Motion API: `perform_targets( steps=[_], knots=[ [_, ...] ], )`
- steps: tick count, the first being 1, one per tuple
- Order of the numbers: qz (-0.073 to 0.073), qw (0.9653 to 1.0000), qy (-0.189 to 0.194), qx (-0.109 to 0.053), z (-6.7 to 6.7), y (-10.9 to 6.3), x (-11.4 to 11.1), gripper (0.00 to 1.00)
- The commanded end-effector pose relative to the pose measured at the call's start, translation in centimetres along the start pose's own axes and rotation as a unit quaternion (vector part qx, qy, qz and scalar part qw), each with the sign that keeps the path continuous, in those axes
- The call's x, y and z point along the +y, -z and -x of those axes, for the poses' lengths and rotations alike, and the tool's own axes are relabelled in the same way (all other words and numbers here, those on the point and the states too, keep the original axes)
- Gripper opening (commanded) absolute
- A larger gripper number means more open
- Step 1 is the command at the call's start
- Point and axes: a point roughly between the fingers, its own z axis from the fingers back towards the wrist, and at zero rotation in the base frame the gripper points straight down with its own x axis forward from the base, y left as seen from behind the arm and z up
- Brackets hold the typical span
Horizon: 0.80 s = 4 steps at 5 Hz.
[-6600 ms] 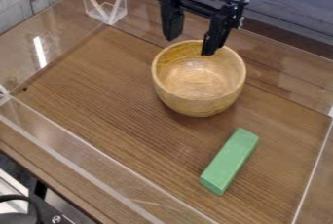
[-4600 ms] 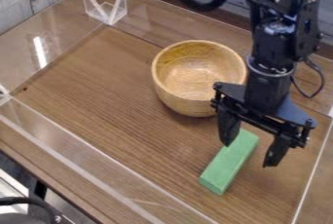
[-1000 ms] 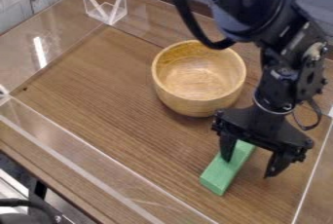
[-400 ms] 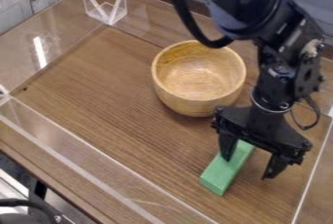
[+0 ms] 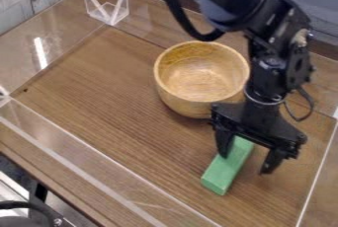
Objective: Put the green block in the brown bowl
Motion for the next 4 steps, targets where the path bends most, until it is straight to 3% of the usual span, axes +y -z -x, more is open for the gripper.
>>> perform_targets(
  steps=[1, 2, 4],
  knots=[
    [-0.008, 0.9998, -0.01, 0.017, 0.7, -0.9, 1.4, 1.0],
    [-0.006, 0.9998, -0.008, 0.017, 1.1, -1.6, 1.6, 0.0],
    [-0.005, 0.9998, 0.002, 0.021, 1.7, -3.3, 1.8, 0.0]
  ],
)
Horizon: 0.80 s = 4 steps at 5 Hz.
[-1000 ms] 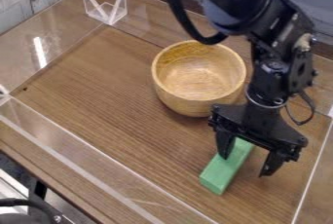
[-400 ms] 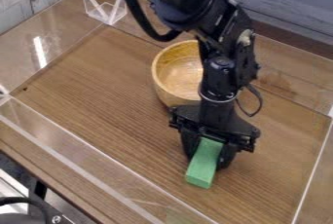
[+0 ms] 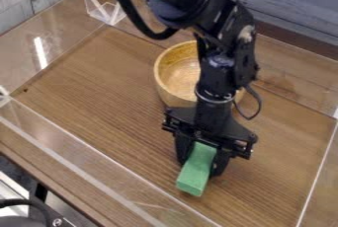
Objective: Put the green block in the brown bowl
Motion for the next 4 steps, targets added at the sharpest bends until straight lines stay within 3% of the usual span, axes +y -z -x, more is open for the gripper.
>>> perform_targets(
  steps=[1, 3, 4],
  knots=[
    [0.014, 0.9995, -0.001, -0.027, -0.5, -2.8, -0.2, 0.0],
    [0.026, 0.9987, 0.021, -0.039, -1.0, -5.9, -1.2, 0.0],
    [0.028, 0.998, 0.033, -0.047, -1.0, -5.5, -1.4, 0.0]
  ],
)
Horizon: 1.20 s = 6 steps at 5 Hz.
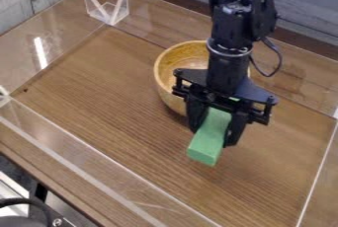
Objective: Put the green block in the brown bowl
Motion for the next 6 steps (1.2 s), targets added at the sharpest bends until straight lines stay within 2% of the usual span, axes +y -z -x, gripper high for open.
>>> perform_targets(
  steps=[1, 3, 4, 5, 6],
  knots=[
    [0.009, 0.9995, 0.017, -0.025, -0.3, -0.4, -0.6, 0.0],
    [0.023, 0.9978, -0.039, -0.049, -0.5, -3.5, 0.8, 0.0],
    [0.032, 0.9948, -0.065, -0.072, -1.6, -5.7, 2.5, 0.0],
    [0.042, 0.993, -0.064, -0.09, -3.9, -6.6, 4.7, 0.0],
    [0.045, 0.9917, -0.058, -0.105, -6.3, -6.4, 6.9, 0.0]
  ],
)
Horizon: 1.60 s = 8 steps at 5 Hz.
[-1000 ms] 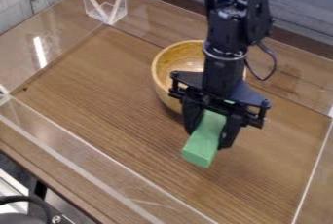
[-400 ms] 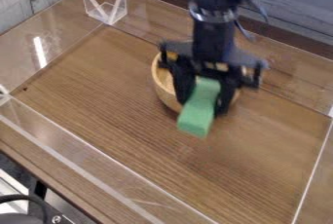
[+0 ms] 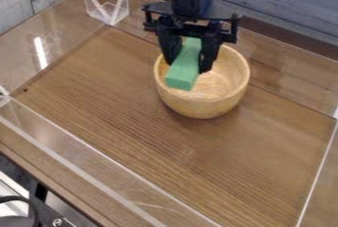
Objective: Put the green block in the brown bowl
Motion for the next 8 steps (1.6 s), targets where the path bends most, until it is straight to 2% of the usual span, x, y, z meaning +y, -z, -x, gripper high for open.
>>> perform_targets(
  steps=[1, 2, 4, 5, 6, 8],
  knots=[
    [0.007, 0.9991, -0.001, -0.041, -1.9, -0.5, 0.7, 0.0],
    [0.012, 0.9986, 0.008, -0.051, -2.9, 0.4, 1.3, 0.0],
    [0.02, 0.9965, 0.042, -0.069, -4.8, 0.8, 3.0, 0.0],
    [0.025, 0.9933, 0.085, -0.074, -5.2, 1.9, 1.9, 0.0],
    [0.029, 0.9884, 0.126, -0.079, -5.4, 2.8, 0.6, 0.0],
    [0.021, 0.9905, 0.095, -0.098, -5.6, 3.8, 0.5, 0.0]
  ],
)
